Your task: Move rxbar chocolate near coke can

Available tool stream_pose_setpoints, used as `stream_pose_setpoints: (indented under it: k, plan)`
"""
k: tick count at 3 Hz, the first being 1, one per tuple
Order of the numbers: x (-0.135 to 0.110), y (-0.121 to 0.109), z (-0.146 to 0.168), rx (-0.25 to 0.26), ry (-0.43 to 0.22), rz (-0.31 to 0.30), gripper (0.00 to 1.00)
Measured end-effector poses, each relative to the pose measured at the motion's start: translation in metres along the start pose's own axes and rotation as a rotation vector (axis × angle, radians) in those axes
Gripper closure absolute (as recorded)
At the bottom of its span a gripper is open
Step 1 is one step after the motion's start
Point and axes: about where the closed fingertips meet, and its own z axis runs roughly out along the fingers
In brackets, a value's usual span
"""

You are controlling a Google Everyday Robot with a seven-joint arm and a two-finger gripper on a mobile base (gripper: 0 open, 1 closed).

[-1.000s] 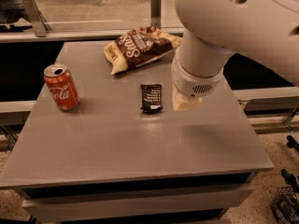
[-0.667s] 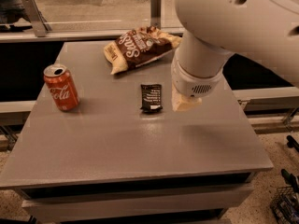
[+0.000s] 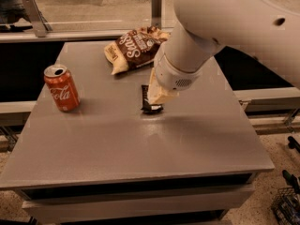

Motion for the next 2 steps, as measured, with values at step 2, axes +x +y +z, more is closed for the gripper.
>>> stream_pose_setpoints:
  k: [2]
  plan:
    - [-0.038, -0.027, 0.002, 0.034, -0.107, -0.097, 1.00]
